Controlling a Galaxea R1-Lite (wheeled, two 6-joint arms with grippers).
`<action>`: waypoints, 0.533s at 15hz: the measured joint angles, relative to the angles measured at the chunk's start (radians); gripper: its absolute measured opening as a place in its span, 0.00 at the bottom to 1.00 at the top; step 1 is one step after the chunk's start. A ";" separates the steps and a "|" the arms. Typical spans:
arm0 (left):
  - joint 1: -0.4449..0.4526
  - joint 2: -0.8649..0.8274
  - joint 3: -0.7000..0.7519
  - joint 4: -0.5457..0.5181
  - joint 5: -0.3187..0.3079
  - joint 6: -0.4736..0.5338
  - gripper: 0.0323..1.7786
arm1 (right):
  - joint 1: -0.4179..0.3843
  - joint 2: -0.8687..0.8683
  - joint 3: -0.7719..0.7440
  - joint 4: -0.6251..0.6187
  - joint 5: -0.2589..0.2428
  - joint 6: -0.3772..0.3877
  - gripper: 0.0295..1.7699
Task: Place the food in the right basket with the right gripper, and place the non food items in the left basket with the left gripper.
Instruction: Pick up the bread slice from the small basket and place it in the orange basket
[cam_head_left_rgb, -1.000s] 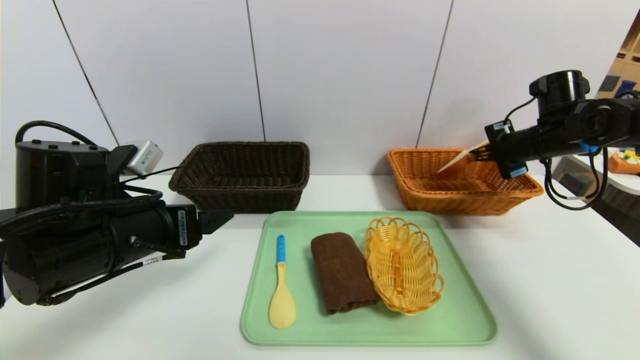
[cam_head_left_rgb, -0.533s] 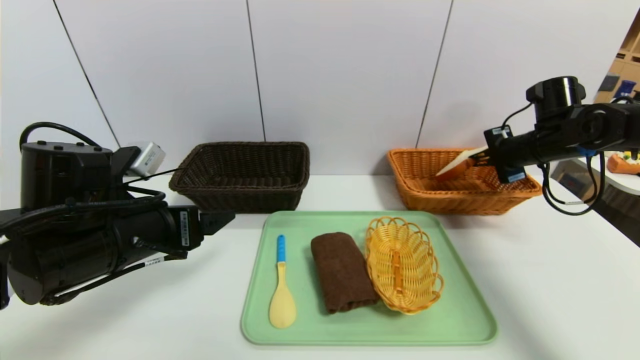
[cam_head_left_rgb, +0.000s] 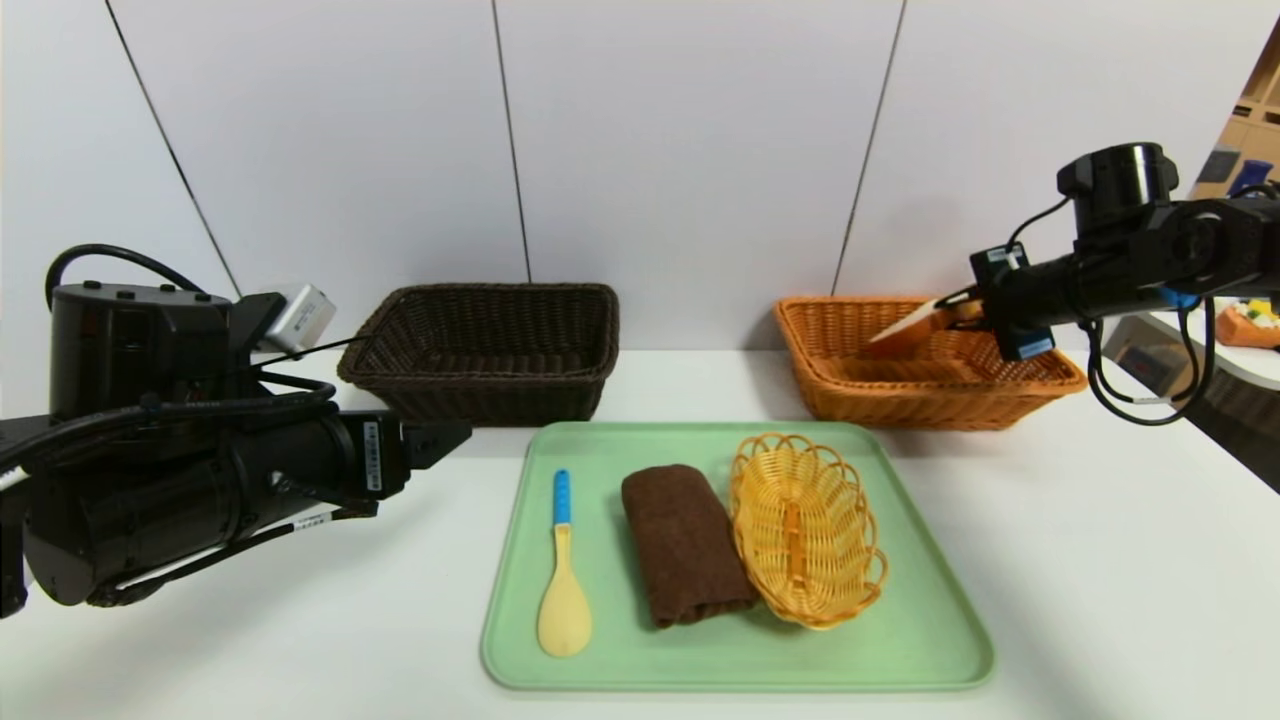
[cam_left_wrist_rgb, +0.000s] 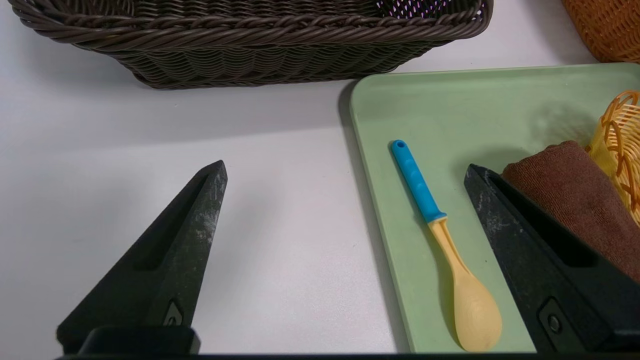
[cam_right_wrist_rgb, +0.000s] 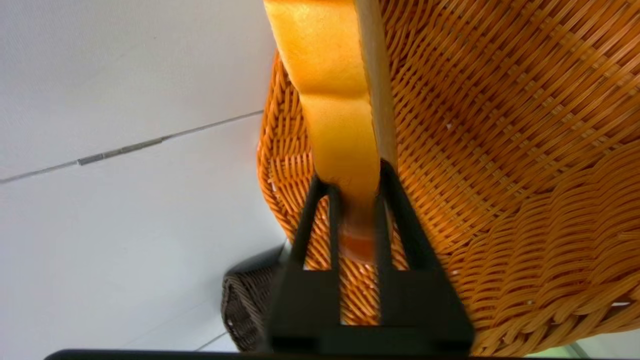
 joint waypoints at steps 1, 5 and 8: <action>0.000 0.000 -0.001 0.000 0.000 0.000 0.95 | -0.001 -0.001 0.001 0.000 0.002 0.001 0.28; 0.001 0.000 -0.001 0.000 0.000 0.000 0.95 | -0.002 -0.004 0.009 0.000 0.003 0.002 0.56; 0.001 -0.001 -0.001 0.000 0.000 0.001 0.95 | -0.003 -0.007 0.014 0.001 0.004 0.003 0.69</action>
